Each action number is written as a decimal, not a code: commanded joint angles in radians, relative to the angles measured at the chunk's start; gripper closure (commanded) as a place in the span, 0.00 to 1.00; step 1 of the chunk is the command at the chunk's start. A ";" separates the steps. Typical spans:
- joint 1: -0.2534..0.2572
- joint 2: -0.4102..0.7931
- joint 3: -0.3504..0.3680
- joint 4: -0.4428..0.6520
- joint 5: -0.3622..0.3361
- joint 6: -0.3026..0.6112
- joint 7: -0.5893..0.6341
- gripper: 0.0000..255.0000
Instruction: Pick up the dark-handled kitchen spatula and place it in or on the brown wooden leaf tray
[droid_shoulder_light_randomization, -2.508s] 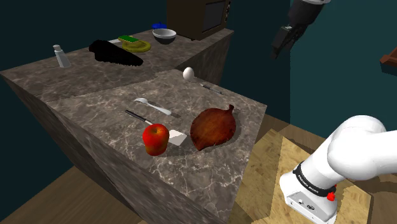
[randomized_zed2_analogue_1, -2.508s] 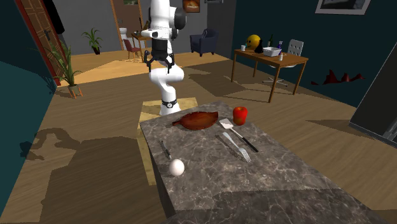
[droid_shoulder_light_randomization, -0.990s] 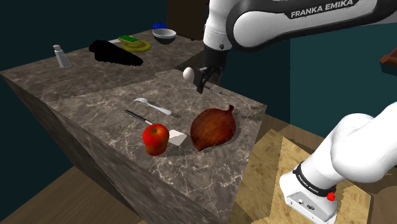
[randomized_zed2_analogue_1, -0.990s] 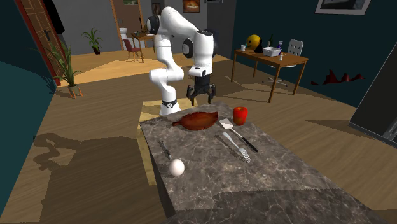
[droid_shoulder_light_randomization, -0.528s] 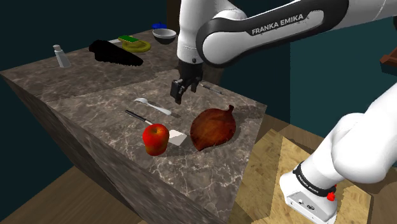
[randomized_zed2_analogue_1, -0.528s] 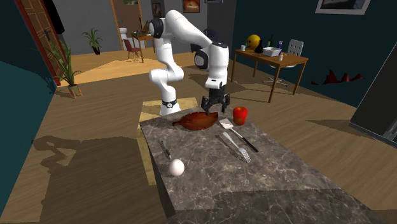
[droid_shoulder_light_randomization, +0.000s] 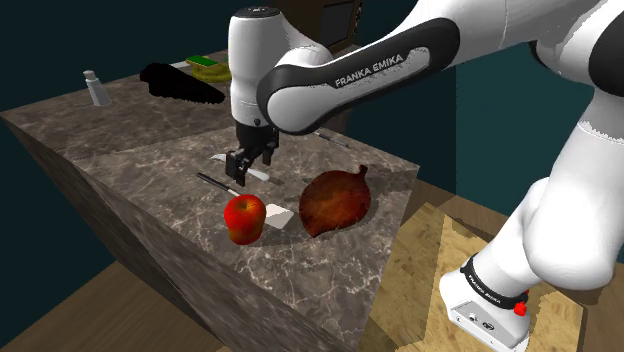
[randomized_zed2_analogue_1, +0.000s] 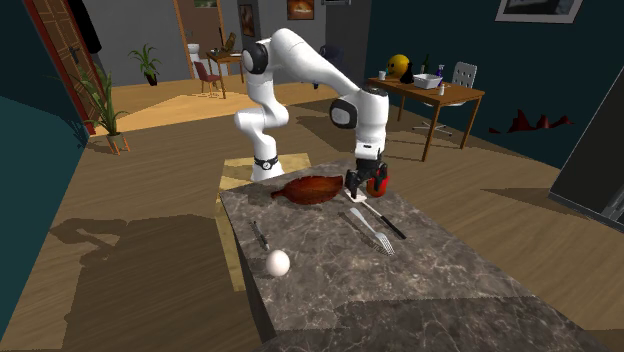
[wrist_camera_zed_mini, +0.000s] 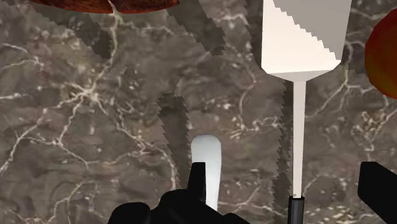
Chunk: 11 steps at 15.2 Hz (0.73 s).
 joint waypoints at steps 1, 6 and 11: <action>0.028 0.074 0.006 0.069 -0.025 -0.001 0.024 0.00; 0.046 0.133 0.002 0.092 -0.048 0.031 0.039 0.00; 0.052 0.167 -0.006 0.076 -0.065 0.078 0.050 0.00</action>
